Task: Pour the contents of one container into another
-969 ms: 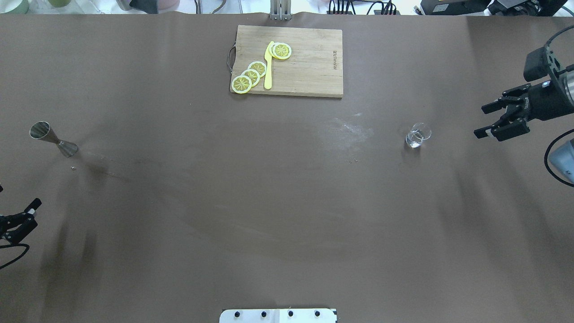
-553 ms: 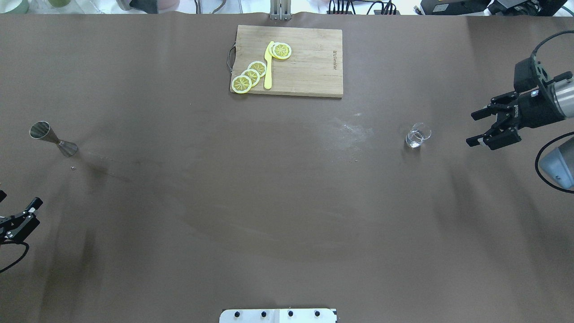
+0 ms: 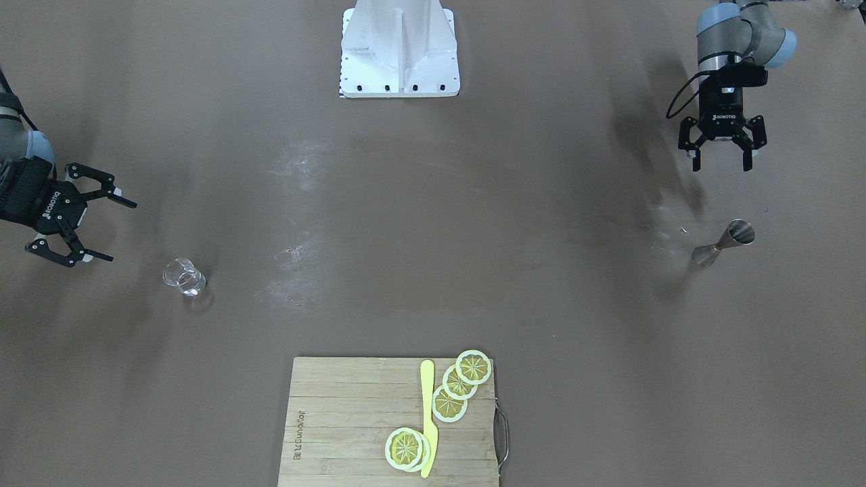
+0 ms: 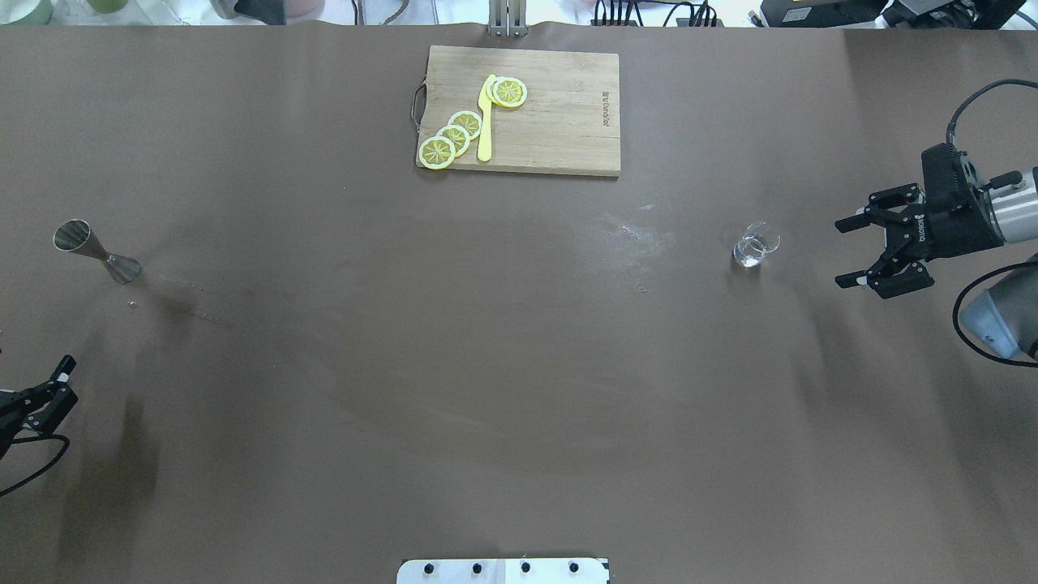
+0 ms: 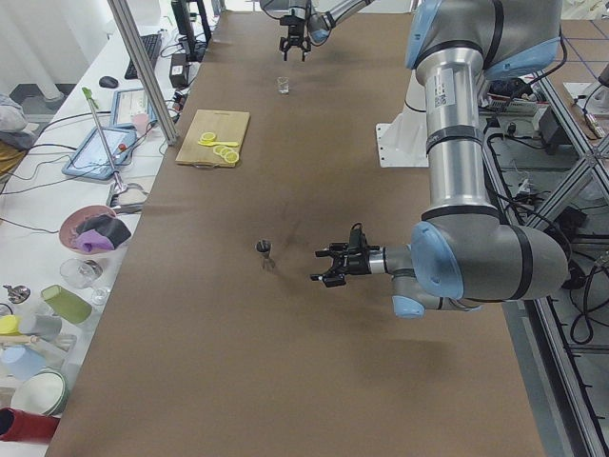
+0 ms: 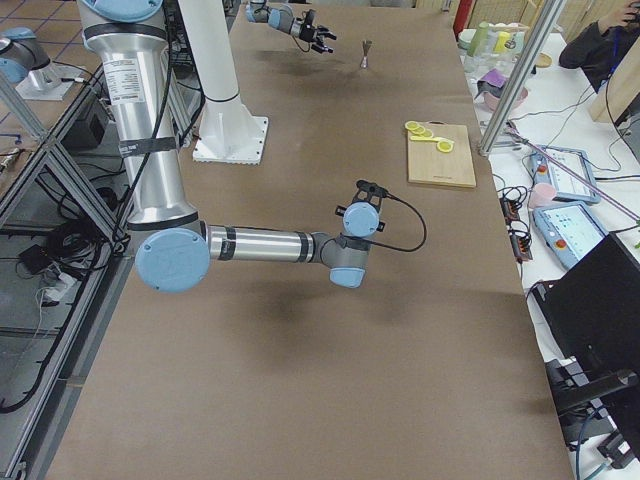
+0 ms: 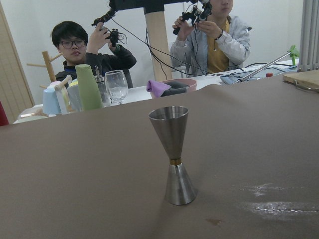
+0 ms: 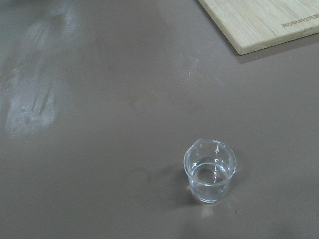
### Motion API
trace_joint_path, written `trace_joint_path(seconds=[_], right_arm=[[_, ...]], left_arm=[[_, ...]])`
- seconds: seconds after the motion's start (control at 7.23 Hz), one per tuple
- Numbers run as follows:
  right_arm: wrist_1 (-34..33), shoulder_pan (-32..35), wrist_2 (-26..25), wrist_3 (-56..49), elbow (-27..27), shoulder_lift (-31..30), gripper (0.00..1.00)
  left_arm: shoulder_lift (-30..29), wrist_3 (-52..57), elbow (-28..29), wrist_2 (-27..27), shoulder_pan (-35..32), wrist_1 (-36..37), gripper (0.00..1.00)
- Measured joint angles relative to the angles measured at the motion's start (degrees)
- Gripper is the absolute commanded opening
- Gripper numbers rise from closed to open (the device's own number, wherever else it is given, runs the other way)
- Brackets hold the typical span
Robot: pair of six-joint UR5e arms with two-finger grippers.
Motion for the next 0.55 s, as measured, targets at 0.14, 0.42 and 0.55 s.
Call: trace_joint_path(seconds=[0.14,0.42,0.55], right_arm=[[2.67,-0.39,-1.91,-2.94,-3.31,1.43,1.0],[7.07,-1.16,-5.46,-6.27,-8.82,4.15,1.0],[8.75,-1.83,-7.29,-6.7,-9.99,4.71,1.0]], left_arm=[[0.02,-3.31,-0.05,-0.43,-0.63,2.07,1.0],[-0.6,-17.62,-0.37,-0.46,-2.03,14.82,0.99],[-0.84,-25.74,-0.83,-0.26,-2.48,22.5,0.99]])
